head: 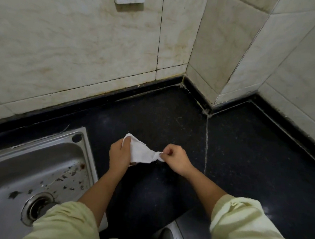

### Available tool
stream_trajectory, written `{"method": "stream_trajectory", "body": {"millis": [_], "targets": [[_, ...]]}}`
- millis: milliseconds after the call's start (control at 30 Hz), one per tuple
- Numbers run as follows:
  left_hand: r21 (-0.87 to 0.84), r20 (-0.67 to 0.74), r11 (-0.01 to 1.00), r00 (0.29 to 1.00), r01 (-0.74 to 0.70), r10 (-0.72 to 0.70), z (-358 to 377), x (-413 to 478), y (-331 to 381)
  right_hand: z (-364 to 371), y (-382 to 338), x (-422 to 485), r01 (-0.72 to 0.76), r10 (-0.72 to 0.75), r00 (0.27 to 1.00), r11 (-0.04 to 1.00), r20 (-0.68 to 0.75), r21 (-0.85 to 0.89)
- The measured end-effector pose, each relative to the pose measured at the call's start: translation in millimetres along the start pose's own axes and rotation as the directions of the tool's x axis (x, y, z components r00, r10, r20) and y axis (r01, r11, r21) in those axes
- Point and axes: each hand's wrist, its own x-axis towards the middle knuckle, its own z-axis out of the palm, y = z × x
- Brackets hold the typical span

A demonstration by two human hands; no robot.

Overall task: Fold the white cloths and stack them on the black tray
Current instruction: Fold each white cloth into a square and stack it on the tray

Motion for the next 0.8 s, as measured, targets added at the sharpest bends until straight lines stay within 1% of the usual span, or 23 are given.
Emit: {"method": "stream_trajectory", "body": {"millis": [100,200,300,400,467,533,600,667,733,800], "targets": [[-0.077,0.039,0.994,0.997,0.073,-0.070,8,3,22,-38,-6,-1,-0.013,0.014,1.000,0.989,-0.006,0.147],[-0.066,0.135,0.978,0.973,0.199,-0.189,17,6,41,-74,-14,-5,-0.032,0.013,0.997,0.965,0.074,0.259],[-0.067,0.191,0.953,0.942,0.294,-0.277,25,8,57,-108,-16,-10,-0.079,0.032,0.985,0.959,0.171,0.273],[-0.079,0.220,0.936,0.921,0.344,-0.320,34,14,69,-134,-13,-12,-0.111,0.060,0.982,0.948,0.177,0.297],[-0.102,0.243,0.922,0.908,0.375,-0.342,40,17,78,-145,-11,-12,-0.113,0.074,0.990,0.930,0.123,0.349],[-0.148,0.271,0.907,0.899,0.393,-0.345,47,21,86,-153,-11,-11,-0.084,0.083,0.996,0.925,0.020,0.370],[-0.178,0.309,0.905,0.895,0.386,-0.321,53,26,93,-159,-14,-11,-0.041,0.085,0.990,0.932,-0.110,0.359],[-0.149,0.334,0.918,0.893,0.366,-0.302,59,32,97,-166,-16,-9,-0.004,0.074,0.978,0.939,-0.193,0.343],[-0.105,0.349,0.935,0.893,0.338,-0.284,64,34,102,-174,-17,-7,0.007,0.070,0.976,0.938,-0.209,0.346],[-0.097,0.369,0.942,0.891,0.321,-0.266,68,36,108,-181,-19,-5,0.016,0.069,0.972,0.934,-0.225,0.356]]}}
